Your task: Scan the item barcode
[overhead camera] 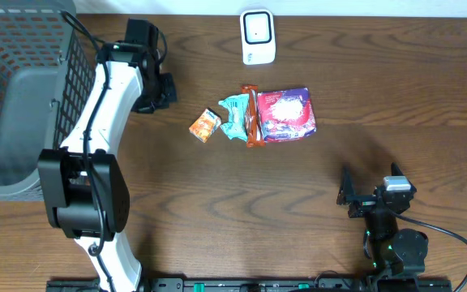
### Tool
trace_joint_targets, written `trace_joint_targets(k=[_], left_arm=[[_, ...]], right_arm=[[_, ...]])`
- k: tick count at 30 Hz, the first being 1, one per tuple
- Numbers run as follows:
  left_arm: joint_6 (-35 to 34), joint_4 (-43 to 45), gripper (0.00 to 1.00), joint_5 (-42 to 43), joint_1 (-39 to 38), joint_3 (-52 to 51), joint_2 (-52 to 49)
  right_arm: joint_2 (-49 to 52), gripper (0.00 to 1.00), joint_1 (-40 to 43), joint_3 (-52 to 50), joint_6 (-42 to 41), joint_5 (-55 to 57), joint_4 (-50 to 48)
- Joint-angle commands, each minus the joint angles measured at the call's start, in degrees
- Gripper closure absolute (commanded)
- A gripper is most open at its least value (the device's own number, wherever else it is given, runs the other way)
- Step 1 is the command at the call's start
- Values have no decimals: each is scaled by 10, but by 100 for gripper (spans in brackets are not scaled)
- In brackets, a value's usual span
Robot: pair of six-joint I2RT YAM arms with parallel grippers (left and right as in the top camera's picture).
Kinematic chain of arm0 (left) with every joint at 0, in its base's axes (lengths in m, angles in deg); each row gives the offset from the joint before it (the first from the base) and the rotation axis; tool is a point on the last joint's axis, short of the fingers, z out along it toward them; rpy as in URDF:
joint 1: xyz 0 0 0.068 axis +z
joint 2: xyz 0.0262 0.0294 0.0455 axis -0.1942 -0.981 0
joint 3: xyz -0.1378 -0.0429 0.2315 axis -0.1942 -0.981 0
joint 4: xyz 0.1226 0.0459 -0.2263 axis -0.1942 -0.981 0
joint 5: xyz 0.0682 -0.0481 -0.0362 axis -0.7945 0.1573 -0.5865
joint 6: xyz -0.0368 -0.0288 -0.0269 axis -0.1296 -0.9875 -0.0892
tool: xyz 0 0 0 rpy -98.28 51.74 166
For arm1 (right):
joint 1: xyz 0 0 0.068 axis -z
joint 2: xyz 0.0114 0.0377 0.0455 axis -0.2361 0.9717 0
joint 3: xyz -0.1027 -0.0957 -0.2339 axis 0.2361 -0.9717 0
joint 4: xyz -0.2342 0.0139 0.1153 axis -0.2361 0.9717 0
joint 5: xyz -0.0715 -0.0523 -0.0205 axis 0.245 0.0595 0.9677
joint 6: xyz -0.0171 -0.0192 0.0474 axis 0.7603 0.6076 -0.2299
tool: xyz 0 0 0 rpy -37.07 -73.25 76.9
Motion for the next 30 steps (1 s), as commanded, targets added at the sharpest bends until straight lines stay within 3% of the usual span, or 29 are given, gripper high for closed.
trace_joint_targets(k=[1, 9, 30], left_arm=[[2, 12, 90, -7, 0, -21, -9], [1, 46, 92, 39, -3, -64, -32], [-7, 166, 92, 42, -41, -155, -37]], right_arm=[[-3, 1, 3, -2, -8, -1, 1], [-3, 1, 3, -2, -8, -1, 1], [-3, 1, 3, -2, -8, -1, 1]])
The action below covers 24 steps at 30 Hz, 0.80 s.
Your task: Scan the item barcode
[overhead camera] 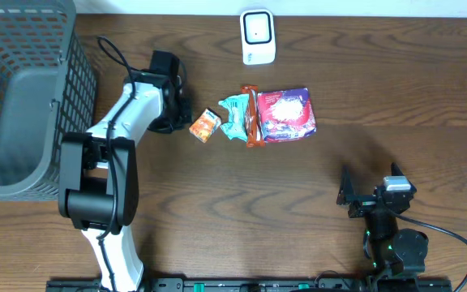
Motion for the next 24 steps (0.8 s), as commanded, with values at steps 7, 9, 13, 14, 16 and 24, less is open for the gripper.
trace_joint_targets(k=[7, 9, 13, 14, 16, 24], left_arm=[[-5, 6, 92, 7, -4, -17, -5], [-5, 7, 92, 7, -5, -23, -5], [-5, 15, 92, 7, -5, -40, -7], [-5, 17, 93, 7, -5, -44, -7], [-5, 18, 93, 7, -5, -47, -8], [-5, 23, 92, 7, -5, -48, -8]], right_arm=[[-3, 1, 3, -2, -8, -1, 1], [-3, 1, 3, -2, -8, -1, 1], [-3, 1, 3, -2, -8, -1, 1], [-3, 1, 3, -2, -8, -1, 1], [-3, 1, 3, -2, -8, -1, 1], [-3, 1, 3, -2, -8, -1, 1]])
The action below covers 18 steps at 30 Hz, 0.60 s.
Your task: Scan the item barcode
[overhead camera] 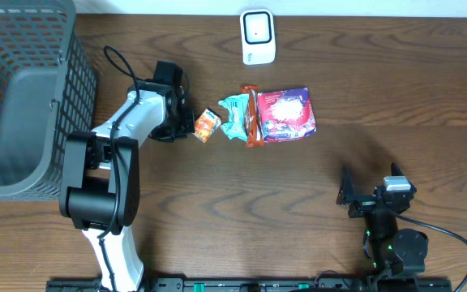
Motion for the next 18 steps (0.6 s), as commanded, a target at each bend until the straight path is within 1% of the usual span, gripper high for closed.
trace_joint_targets(k=[1, 7, 10, 18], left_arm=[[-5, 2, 93, 5, 0, -4, -8], [-2, 62, 93, 5, 1, -4, -8], [-3, 75, 93, 5, 1, -4, -8], [-3, 46, 92, 12, 0, -4, -8]], right_arm=[[-3, 1, 3, -2, -8, -1, 1], [-3, 1, 3, -2, -8, -1, 1], [-3, 1, 3, -2, -8, -1, 1], [-2, 1, 3, -2, -8, -1, 1]])
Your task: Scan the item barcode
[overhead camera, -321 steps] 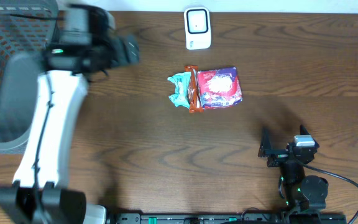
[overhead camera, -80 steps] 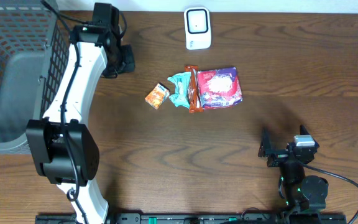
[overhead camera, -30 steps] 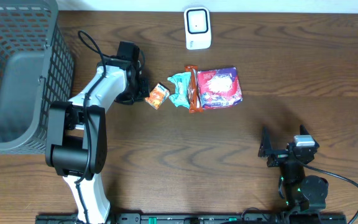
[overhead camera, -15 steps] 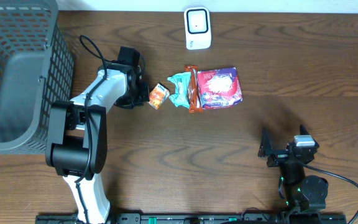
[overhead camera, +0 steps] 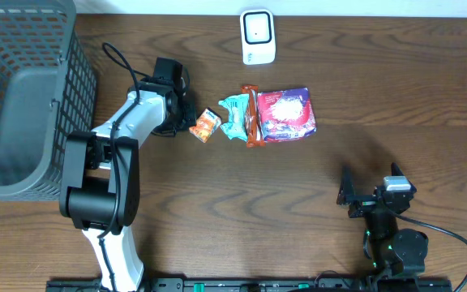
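A small orange packet (overhead camera: 207, 124) lies on the wooden table, leftmost of a cluster of items. My left gripper (overhead camera: 188, 118) sits right against the packet's left side, its dark fingers open and low over the table. The white barcode scanner (overhead camera: 258, 36) stands at the table's far edge, above the cluster. My right gripper (overhead camera: 345, 193) rests open near the front right, far from the items, holding nothing.
Beside the orange packet lie a teal packet (overhead camera: 235, 115), a thin brown bar (overhead camera: 253, 118) and a purple-and-red bag (overhead camera: 287, 113). A large grey wire basket (overhead camera: 23, 97) fills the left side of the table.
My left gripper has edged a little right, closer against the orange packet, which has barely shifted. The right arm has not moved.
My left gripper was first up by the basket's right side, well left of the items. Then it stood close to the orange packet's left. It then reached the packet and now sits against it. The right arm stayed parked throughout.
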### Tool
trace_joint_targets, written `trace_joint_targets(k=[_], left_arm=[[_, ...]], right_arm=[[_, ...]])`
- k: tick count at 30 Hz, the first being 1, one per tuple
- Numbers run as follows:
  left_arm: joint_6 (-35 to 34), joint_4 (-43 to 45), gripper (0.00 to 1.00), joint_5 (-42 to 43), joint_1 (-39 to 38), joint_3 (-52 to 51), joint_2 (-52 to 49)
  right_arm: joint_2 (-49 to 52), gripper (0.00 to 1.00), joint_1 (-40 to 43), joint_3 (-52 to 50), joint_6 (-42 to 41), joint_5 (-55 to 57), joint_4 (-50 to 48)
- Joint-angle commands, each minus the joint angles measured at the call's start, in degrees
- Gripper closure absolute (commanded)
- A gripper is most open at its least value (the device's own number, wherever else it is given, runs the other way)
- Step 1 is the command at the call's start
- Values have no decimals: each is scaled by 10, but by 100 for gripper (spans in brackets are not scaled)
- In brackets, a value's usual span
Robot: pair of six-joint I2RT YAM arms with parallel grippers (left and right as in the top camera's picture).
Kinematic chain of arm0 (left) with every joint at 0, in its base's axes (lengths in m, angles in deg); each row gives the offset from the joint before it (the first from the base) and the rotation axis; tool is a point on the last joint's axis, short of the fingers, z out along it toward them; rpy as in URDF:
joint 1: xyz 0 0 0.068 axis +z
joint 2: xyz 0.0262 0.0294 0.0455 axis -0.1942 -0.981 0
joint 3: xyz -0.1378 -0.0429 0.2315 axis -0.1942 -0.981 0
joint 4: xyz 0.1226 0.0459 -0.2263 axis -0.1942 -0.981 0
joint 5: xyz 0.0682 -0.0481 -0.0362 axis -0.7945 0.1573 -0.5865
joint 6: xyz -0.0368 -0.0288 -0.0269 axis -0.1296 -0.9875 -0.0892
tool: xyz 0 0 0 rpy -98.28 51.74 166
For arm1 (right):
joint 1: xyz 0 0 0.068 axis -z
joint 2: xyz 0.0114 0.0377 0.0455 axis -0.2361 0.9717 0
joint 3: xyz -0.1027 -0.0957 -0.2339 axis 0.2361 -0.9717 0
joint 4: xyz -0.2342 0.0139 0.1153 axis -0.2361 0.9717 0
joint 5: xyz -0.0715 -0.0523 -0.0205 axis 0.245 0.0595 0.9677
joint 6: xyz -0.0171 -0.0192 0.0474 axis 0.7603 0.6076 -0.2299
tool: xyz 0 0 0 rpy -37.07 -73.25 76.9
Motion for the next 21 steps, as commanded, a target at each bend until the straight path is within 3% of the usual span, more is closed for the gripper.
trace_joint_targets(k=[1, 7, 21], left_arm=[[-3, -11, 93, 21, 0, -2, -8], [-3, -8, 93, 102, 0, -2, -8], [-3, -49, 92, 110, 0, -2, -8]], right_arm=[[-2, 1, 3, -2, -8, -1, 1], [-2, 1, 3, -2, -8, -1, 1], [-2, 1, 3, -2, -8, -1, 1]])
